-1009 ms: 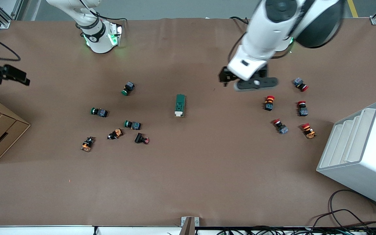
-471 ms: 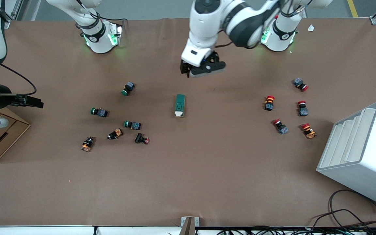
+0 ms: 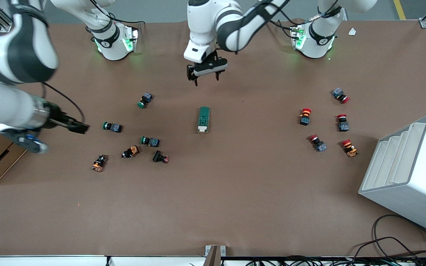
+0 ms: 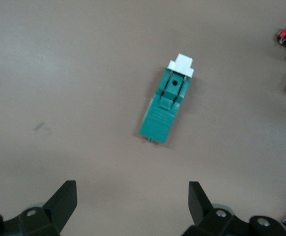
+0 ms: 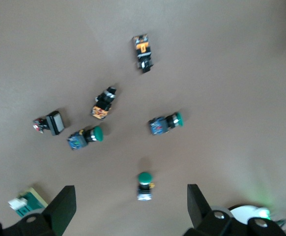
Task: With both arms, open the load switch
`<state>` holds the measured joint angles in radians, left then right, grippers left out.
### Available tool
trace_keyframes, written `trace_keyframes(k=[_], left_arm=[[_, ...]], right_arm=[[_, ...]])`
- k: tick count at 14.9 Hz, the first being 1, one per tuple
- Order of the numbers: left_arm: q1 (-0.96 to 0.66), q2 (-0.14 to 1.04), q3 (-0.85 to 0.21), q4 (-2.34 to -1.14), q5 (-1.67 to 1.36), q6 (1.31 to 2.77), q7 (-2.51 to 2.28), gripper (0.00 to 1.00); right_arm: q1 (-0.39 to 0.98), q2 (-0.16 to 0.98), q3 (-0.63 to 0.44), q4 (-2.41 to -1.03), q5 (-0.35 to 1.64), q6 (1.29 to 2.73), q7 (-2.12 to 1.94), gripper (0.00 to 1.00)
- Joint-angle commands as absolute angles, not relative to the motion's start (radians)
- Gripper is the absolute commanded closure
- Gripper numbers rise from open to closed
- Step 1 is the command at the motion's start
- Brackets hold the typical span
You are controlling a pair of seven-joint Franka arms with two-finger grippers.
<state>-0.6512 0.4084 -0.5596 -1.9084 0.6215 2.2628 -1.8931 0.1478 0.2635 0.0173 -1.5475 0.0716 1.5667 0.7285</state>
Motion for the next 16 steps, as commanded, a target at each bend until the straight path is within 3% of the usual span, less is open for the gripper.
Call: trace_keyframes(k=[1, 4, 10, 16], left_arm=[[-0.695, 0.518, -0.555, -1.882, 0.890, 2.267, -2.092, 0.00], [-0.715, 0.616, -0.555, -1.882, 1.185, 2.258, -2.337, 0.00], [-0.739, 0.718, -0.548, -1.881, 1.480, 2.148, -2.390, 0.01], [-0.750, 0.804, -0.546, -1.879, 1.684, 2.034, -2.433, 0.01]], right_arm=[[0.237, 0.317, 0.011, -1.536, 0.089, 1.614, 0.943, 0.00], [0.317, 0.405, 0.014, -1.514, 0.101, 1.660, 1.188, 0.00], [0.442, 0.653, 0.029, -1.309, 0.141, 1.661, 1.553, 0.00], [0.534, 0.767, 0.029, -1.298, 0.208, 1.805, 1.802, 0.00]])
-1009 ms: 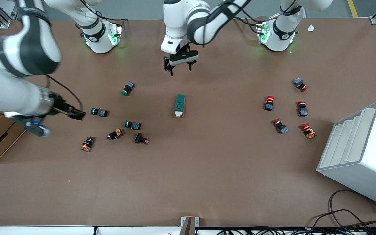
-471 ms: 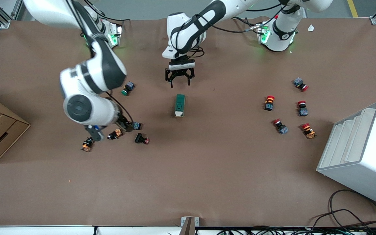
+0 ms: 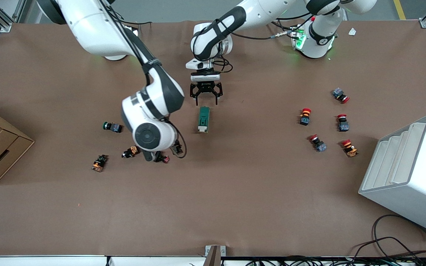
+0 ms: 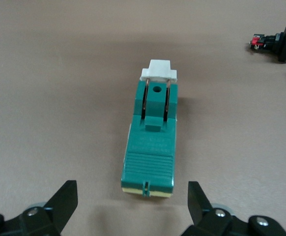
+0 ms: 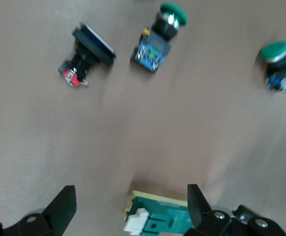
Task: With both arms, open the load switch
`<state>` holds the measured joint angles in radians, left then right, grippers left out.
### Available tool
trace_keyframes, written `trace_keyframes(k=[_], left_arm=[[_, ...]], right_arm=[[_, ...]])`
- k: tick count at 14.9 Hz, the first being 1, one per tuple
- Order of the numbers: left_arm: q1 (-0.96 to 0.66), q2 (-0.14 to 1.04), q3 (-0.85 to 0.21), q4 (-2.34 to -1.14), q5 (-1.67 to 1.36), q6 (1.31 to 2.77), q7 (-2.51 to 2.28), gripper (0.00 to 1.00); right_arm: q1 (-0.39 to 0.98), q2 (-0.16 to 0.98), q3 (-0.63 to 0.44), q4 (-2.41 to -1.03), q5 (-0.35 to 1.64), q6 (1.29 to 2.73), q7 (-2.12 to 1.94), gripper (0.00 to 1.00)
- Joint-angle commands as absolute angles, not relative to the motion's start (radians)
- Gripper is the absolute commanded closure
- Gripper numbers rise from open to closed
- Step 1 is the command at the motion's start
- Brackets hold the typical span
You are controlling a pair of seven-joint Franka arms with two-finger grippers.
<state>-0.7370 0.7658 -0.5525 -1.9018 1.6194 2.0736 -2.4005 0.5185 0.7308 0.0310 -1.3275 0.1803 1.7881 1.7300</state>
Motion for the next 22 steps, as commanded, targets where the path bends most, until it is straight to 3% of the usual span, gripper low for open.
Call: trace_keyframes(k=[1, 8, 15, 22], left_arm=[[-0.750, 0.814, -0.546, -1.876, 1.709, 2.033, -2.466, 0.01], [-0.764, 0.868, -0.540, -1.847, 1.822, 2.028, -2.534, 0.02], [-0.842, 0.887, -0.443, -1.829, 1.878, 1.988, -2.508, 0.02], [-0.859, 0.890, -0.439, -1.833, 1.876, 1.911, -2.514, 0.01]], right_arm=[[0.552, 0.782, 0.029, -1.298, 0.219, 1.836, 1.831, 0.00], [0.641, 0.848, 0.029, -1.299, 0.221, 1.868, 1.951, 0.00], [0.693, 0.851, 0.029, -1.305, 0.225, 1.861, 2.006, 0.00], [0.707, 0.851, 0.028, -1.308, 0.216, 1.793, 2.008, 0.00]])
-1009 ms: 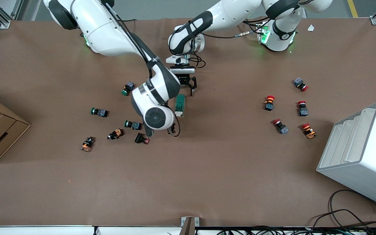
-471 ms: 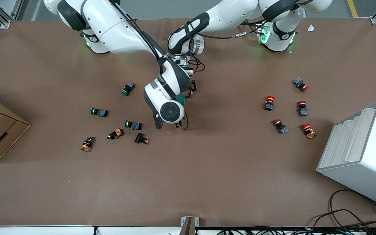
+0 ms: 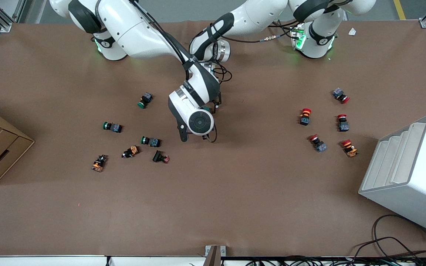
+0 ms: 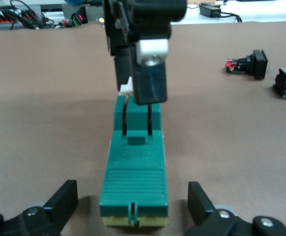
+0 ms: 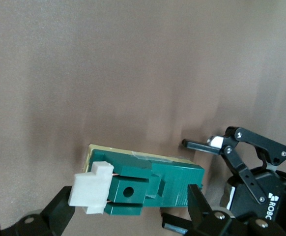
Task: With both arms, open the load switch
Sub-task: 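Press the white lever down with the left gripper while the right gripper holds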
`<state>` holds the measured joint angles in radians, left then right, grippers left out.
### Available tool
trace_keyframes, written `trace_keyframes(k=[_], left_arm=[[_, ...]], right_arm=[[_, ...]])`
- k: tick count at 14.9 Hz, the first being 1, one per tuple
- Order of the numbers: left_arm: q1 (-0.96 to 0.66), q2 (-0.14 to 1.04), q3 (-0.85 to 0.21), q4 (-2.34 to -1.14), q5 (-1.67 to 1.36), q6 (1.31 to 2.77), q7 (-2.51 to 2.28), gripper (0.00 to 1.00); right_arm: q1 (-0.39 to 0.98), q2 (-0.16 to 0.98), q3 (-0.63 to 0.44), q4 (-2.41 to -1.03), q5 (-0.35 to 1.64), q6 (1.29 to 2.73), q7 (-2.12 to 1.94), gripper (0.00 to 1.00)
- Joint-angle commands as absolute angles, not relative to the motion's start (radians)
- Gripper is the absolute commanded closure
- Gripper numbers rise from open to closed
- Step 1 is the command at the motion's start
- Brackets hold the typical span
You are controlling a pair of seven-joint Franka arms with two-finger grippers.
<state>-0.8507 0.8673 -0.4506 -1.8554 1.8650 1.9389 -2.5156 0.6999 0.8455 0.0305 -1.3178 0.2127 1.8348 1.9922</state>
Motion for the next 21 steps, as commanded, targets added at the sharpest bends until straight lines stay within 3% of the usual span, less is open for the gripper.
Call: trace_keyframes(k=[1, 21], left_arm=[[-0.859, 0.890, -0.439, -1.833, 1.876, 1.904, -2.519, 0.01], [-0.873, 0.919, -0.439, -1.838, 1.875, 1.884, -2.536, 0.00]], right_arm=[[0.706, 0.851, 0.028, -1.308, 0.216, 1.792, 2.006, 0.00], [0.704, 0.845, 0.031, -1.230, 0.253, 1.577, 2.006, 0.00]])
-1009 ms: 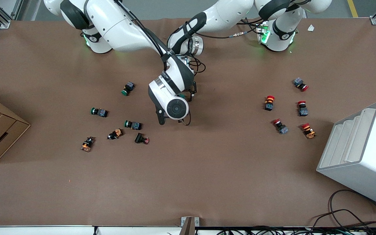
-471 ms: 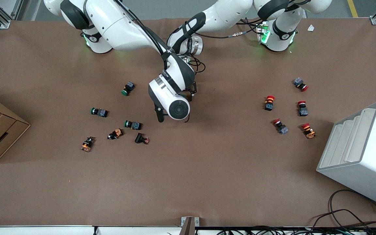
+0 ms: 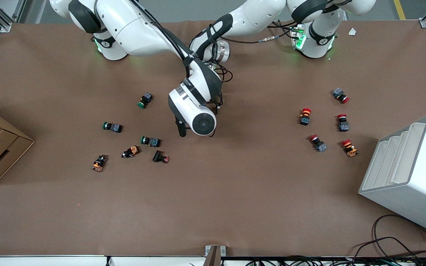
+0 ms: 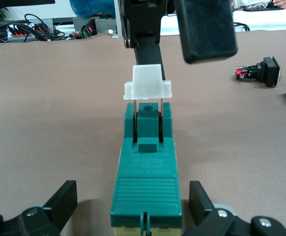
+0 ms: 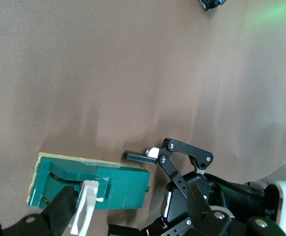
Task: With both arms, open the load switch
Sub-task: 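Press the white lever down with the left gripper while the right gripper holds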
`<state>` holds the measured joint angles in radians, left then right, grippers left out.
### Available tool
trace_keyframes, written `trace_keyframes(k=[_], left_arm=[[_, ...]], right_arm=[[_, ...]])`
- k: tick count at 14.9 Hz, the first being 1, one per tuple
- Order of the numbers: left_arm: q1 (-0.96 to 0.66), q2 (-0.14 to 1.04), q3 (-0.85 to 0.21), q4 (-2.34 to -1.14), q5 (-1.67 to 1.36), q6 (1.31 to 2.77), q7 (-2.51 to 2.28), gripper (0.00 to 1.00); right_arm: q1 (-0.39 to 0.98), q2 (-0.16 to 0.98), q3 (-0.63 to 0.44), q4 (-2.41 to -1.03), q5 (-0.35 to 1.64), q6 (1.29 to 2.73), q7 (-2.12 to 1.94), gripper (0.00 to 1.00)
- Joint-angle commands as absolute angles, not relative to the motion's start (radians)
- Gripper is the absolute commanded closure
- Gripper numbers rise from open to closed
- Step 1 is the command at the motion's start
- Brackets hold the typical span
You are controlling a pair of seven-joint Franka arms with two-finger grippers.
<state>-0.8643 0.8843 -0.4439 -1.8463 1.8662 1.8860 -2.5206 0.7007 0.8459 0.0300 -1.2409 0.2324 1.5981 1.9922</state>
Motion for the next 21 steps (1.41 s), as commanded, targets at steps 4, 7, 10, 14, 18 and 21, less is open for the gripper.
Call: trace_keyframes(k=[4, 7, 10, 14, 18, 21], left_arm=[[-0.873, 0.919, -0.439, -1.838, 1.875, 1.881, -2.534, 0.00], [-0.873, 0.919, -0.439, -1.836, 1.875, 1.879, -2.534, 0.01], [-0.873, 0.919, -0.439, -1.836, 1.875, 1.881, -2.534, 0.00], [-0.873, 0.919, -0.439, -1.836, 1.875, 1.881, -2.533, 0.00], [-0.873, 0.919, -0.439, -1.838, 1.875, 1.881, -2.534, 0.00], [-0.873, 0.919, -0.439, -1.838, 1.875, 1.881, -2.533, 0.00]], right_arm=[[0.704, 0.845, 0.031, -1.230, 0.258, 1.557, 2.005, 0.00], [0.701, 0.845, 0.046, -1.230, 0.259, 1.551, 2.005, 0.00], [0.689, 0.845, 0.069, -1.223, 0.258, 1.542, 2.006, 0.00], [0.695, 0.845, 0.074, -1.223, 0.259, 1.540, 2.006, 0.00], [0.701, 0.845, 0.074, -1.223, 0.259, 1.539, 2.008, 0.00], [0.703, 0.845, 0.074, -1.223, 0.259, 1.519, 2.008, 0.00]])
